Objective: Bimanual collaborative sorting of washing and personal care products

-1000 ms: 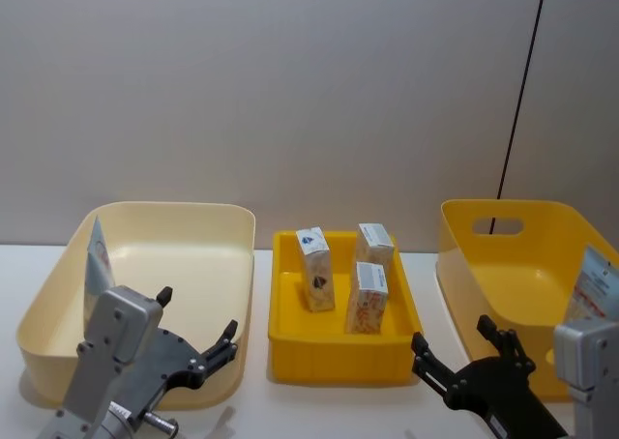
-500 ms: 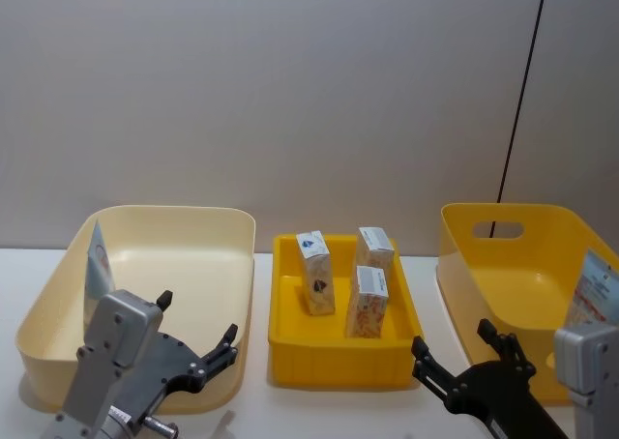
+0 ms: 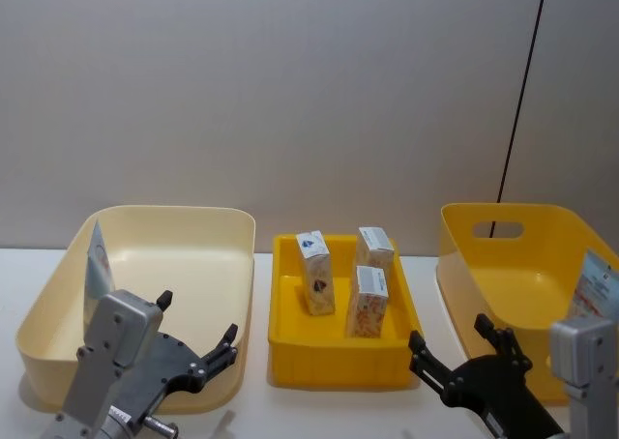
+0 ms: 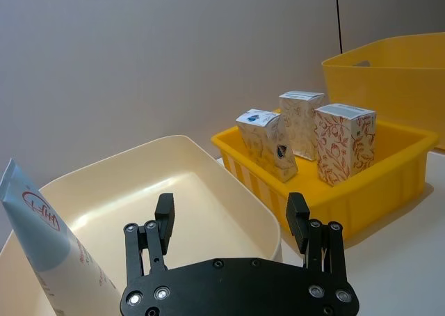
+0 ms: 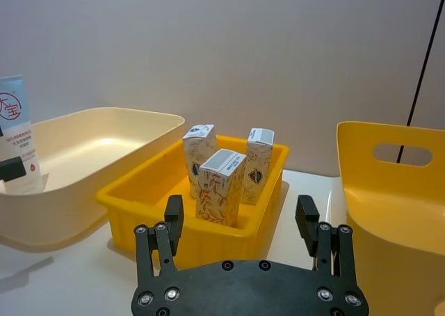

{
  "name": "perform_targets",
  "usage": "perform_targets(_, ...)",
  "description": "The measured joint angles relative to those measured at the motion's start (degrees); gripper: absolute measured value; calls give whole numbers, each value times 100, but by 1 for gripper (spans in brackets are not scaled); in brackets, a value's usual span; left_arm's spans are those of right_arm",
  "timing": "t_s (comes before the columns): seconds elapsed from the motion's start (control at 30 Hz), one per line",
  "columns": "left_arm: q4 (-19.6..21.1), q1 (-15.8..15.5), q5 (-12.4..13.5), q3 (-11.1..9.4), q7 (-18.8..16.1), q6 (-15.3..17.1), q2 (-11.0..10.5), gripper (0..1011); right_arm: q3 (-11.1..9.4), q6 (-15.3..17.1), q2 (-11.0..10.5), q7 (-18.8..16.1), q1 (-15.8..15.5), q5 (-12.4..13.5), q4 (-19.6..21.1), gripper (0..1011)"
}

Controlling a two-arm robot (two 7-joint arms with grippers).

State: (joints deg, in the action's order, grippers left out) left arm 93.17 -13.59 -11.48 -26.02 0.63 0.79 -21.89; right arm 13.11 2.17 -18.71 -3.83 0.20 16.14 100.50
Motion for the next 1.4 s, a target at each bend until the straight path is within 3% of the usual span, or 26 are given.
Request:
perform_targets(0.47,0,0,0,0,0,0,0,1002,120,168,267,50,563,-166,-477,1001)
perform_targets(0.97,0,0,0,0,0,0,0,1003,356,419,729,5,1507,-324,-1431,1001)
perform_targets(1.4,0,0,0,0,0,0,0,1003,464,709,1089,170,1963,-476,-2008,1001)
